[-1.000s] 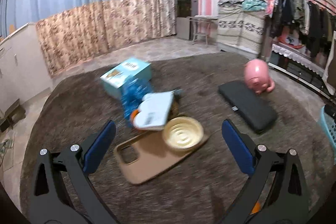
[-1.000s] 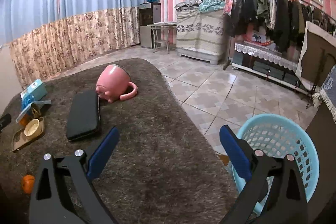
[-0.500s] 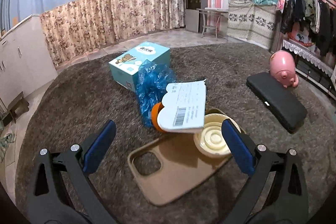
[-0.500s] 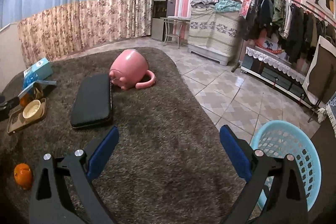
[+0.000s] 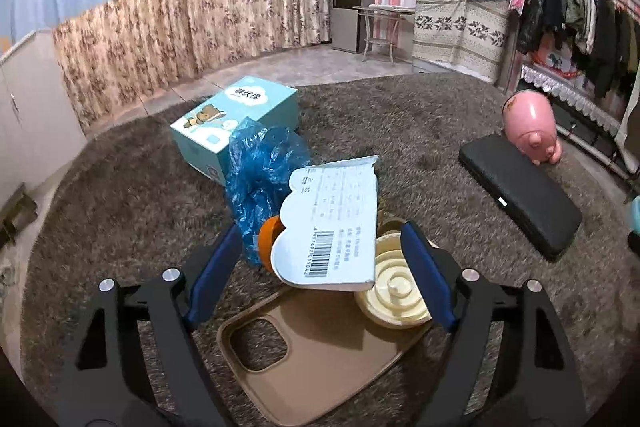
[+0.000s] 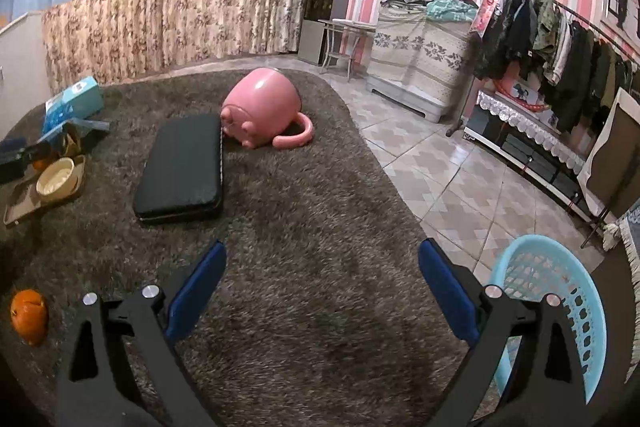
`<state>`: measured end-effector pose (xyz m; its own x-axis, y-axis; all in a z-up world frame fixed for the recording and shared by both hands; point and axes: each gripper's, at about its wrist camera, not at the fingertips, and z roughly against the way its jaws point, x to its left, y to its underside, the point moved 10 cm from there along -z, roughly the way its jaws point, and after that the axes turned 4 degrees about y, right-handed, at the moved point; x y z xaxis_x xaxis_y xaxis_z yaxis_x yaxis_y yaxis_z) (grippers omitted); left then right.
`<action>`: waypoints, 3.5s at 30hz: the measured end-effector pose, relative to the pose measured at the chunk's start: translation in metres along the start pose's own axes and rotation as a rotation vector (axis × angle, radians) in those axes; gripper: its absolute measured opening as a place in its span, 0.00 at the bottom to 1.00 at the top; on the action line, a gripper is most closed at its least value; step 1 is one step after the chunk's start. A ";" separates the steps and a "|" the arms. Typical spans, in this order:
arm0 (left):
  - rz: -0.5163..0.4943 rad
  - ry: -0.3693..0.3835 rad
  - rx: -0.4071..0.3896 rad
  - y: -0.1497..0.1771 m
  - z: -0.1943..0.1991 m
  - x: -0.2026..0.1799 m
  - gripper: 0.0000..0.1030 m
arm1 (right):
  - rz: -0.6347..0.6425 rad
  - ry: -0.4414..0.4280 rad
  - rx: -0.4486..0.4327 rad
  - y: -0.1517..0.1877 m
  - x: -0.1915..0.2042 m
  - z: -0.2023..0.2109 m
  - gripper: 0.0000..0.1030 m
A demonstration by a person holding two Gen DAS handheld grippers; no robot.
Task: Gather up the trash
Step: 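Grasp the white barcode card with the left tool while the right tool grasps the cream round dish, then carry the card and cream dish over the blue basket and open both tools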
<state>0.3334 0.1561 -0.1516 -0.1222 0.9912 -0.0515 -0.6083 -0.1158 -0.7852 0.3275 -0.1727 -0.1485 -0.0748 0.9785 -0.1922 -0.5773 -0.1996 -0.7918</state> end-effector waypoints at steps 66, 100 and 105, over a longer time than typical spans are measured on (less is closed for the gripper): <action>0.238 -0.113 0.060 0.091 0.061 0.149 0.50 | 0.293 -0.539 0.054 -0.034 0.292 0.001 0.59; 0.191 -0.221 0.033 0.078 0.096 0.131 0.75 | -0.234 -0.125 -0.001 0.001 -0.055 0.018 0.59; 0.151 -0.225 0.078 0.086 0.086 0.138 0.87 | -0.220 -0.125 -0.004 0.002 -0.051 0.016 0.59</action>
<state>0.1969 0.2769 -0.1734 -0.3822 0.9239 -0.0193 -0.6273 -0.2747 -0.7287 0.3173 -0.2225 -0.1313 -0.0473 0.9972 0.0581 -0.5879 0.0192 -0.8087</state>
